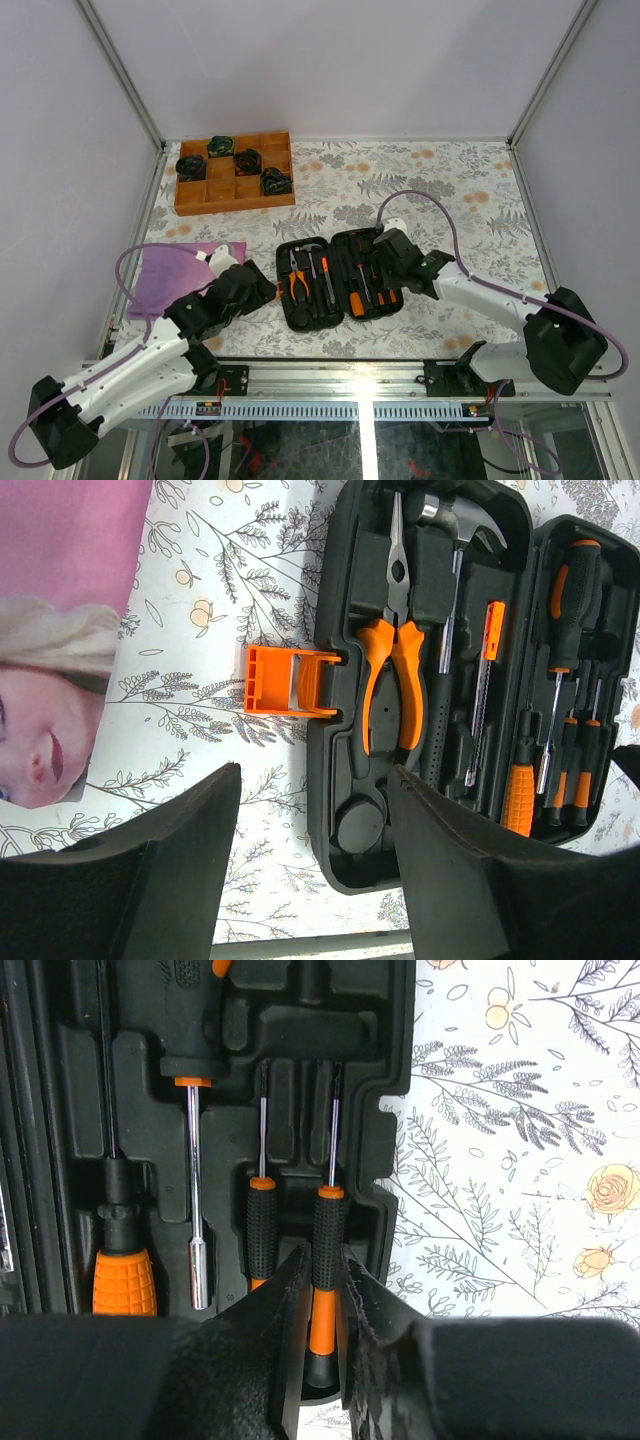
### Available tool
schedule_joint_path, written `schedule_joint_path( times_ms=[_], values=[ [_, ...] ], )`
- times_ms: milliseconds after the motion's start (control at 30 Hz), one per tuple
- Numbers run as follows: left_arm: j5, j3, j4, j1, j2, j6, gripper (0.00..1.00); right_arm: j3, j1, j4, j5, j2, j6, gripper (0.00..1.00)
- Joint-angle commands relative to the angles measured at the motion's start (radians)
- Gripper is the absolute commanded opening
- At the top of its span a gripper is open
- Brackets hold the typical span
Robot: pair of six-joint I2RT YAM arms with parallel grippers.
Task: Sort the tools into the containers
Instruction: Place the screwdriver in the storage box.
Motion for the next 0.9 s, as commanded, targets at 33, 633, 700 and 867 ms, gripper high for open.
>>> schedule_joint_path(
  times_ms=[33,633,700,867],
  values=[
    [-0.027,-0.006,-0.004,-0.003,0.011,-0.009,0.59,0.058,-0.007,-0.001,0.002,0.032,-0.024,0.21],
    [-0.017,-0.009,0.008,-0.004,0.020,-0.007,0.59,0.070,-0.031,-0.004,-0.023,0.110,-0.038,0.16],
    [-0.017,-0.009,0.006,-0.005,0.020,-0.006,0.59,0.068,-0.034,-0.004,-0.030,0.117,-0.036,0.15],
    [-0.015,-0.011,0.006,-0.003,0.019,-0.009,0.59,0.071,-0.039,-0.023,-0.048,0.139,-0.037,0.14]
  ],
)
